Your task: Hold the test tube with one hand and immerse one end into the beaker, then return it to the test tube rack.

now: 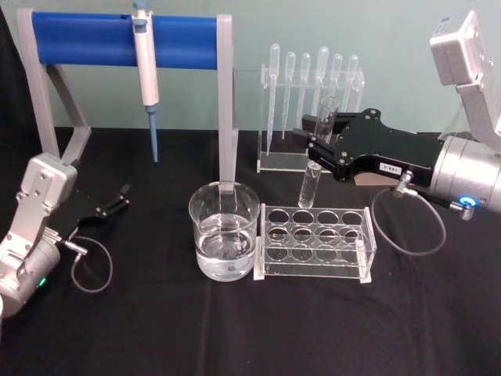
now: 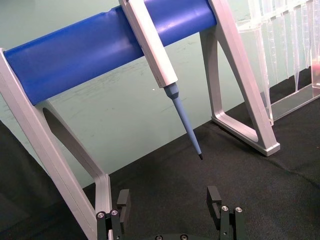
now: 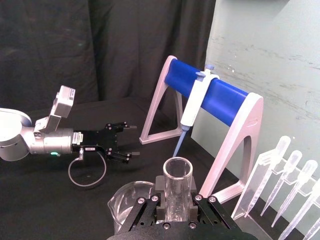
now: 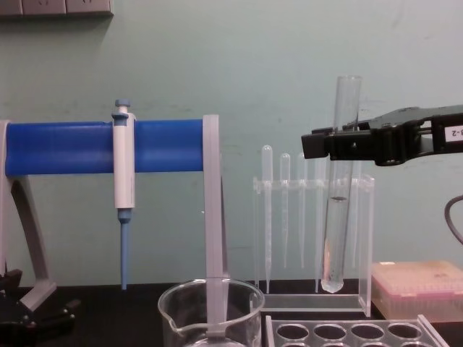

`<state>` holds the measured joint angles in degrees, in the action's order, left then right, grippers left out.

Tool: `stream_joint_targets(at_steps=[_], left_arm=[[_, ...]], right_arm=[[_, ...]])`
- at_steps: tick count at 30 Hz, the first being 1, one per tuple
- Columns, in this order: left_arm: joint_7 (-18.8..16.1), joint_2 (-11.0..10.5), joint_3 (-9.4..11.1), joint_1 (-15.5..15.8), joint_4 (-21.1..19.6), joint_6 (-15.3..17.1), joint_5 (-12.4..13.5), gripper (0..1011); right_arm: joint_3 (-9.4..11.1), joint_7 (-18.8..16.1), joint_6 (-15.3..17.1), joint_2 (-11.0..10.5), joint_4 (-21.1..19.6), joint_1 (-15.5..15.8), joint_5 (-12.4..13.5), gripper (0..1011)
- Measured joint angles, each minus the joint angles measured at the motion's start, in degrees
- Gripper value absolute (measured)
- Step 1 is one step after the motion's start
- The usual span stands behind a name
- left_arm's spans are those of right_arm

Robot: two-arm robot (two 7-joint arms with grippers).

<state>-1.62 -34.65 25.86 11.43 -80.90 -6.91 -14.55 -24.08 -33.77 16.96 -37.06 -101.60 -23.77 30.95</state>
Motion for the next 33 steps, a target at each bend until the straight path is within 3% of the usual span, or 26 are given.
stream_joint_targets(at_steps=[33], left_arm=[[0.00,0.00,0.00,0.00,0.00,0.00,0.00,1000]], right_arm=[[-0.13,0.03,0.03,-0.09,-0.03,-0.07,0.00,224]])
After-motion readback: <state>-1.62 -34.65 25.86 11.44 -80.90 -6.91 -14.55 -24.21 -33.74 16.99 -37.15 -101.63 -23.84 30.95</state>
